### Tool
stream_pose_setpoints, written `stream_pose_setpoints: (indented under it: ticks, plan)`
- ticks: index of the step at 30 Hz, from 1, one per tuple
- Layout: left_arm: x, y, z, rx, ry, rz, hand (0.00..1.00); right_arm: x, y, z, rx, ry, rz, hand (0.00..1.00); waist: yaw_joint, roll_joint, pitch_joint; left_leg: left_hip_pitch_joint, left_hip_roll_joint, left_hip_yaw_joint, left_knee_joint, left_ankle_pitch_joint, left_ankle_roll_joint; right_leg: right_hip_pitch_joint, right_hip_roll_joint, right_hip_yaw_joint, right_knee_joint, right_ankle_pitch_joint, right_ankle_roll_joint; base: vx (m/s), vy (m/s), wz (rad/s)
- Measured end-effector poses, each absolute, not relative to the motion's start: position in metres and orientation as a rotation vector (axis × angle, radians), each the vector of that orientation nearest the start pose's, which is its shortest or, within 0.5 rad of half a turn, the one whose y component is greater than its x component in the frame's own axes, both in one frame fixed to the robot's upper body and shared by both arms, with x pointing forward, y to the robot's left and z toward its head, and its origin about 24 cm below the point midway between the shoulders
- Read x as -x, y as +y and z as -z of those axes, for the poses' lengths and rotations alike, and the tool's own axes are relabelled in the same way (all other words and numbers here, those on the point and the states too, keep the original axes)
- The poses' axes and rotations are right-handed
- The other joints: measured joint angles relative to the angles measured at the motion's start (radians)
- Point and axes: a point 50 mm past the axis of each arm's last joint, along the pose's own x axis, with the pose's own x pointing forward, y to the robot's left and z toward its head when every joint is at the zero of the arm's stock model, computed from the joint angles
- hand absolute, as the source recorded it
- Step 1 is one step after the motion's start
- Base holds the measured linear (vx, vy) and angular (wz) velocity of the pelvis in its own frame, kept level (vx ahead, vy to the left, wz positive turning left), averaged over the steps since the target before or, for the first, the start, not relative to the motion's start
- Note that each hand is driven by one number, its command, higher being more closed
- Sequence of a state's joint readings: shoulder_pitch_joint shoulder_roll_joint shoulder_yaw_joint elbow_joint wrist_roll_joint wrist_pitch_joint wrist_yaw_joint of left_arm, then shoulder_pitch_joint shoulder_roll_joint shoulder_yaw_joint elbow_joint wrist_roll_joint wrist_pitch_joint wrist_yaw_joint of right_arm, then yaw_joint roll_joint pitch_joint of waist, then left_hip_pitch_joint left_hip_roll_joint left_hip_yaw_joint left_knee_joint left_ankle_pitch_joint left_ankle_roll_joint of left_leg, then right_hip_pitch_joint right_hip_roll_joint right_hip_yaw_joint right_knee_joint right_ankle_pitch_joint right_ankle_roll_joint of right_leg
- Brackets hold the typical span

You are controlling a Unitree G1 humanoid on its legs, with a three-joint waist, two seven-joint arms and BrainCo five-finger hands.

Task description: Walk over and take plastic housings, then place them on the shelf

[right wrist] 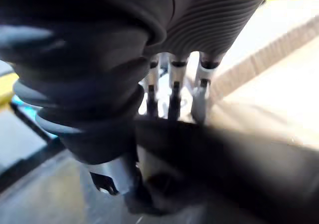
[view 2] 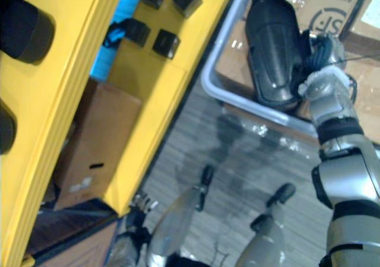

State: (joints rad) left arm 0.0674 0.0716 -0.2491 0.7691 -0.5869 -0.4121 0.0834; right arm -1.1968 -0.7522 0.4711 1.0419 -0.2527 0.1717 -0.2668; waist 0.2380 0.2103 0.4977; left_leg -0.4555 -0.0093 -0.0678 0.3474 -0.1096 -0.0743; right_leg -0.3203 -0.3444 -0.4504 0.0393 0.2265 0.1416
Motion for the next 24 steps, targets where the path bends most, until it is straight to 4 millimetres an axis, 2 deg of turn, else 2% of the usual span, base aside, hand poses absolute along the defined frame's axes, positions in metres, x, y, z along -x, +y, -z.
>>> stream_pose_setpoints:
  ticks: [6,9,14,16,20,24]
  plan:
    - [-0.177,0.149,0.097,0.350,0.424,-0.186,0.00,-0.395,-0.299,-0.259,1.331,-0.012,0.612,1.00,0.009,-0.001,0.000,0.001,-0.001,-0.005,-0.002,0.000,0.000,0.006,0.000,-0.010,-0.003,0.000,0.000,0.01,0.000,0.03]
    - [-0.185,0.138,0.081,0.375,0.342,-0.104,0.00,-0.393,-0.303,-0.258,1.395,0.004,0.643,1.00,0.016,-0.002,-0.001,0.003,-0.002,-0.008,-0.004,0.003,-0.002,0.012,0.000,-0.016,-0.003,0.000,0.000,0.01,-0.001,0.05]
    - [-0.212,0.127,0.022,0.417,0.091,0.039,0.00,-0.390,-0.312,-0.249,1.440,0.033,0.693,1.00,0.012,-0.003,0.000,0.035,-0.003,-0.032,-0.015,0.008,-0.003,0.057,-0.001,-0.044,-0.006,-0.002,-0.004,0.00,-0.003,0.12]
    - [-0.218,0.127,0.009,0.407,0.046,0.070,0.00,-0.390,-0.313,-0.248,1.441,0.028,0.704,1.00,0.008,-0.008,-0.001,0.042,-0.003,-0.031,-0.029,0.015,-0.005,0.061,-0.001,-0.045,-0.011,-0.002,-0.004,0.00,-0.006,0.04]
    - [-0.232,0.130,-0.025,0.377,-0.070,0.105,0.00,-0.390,-0.310,-0.251,1.437,-0.030,0.737,1.00,-0.027,-0.019,0.006,0.058,0.007,-0.028,-0.032,0.018,-0.008,0.074,0.011,-0.041,-0.014,0.000,-0.006,0.00,-0.019,-0.06]
    - [-0.247,0.130,-0.063,0.360,-0.199,0.163,0.00,-0.392,-0.299,-0.260,1.384,-0.125,0.774,1.00,-0.046,-0.055,0.008,0.090,0.031,0.002,-0.043,0.018,-0.010,0.079,0.034,-0.012,-0.023,0.011,-0.020,-0.02,-0.033,-0.24]
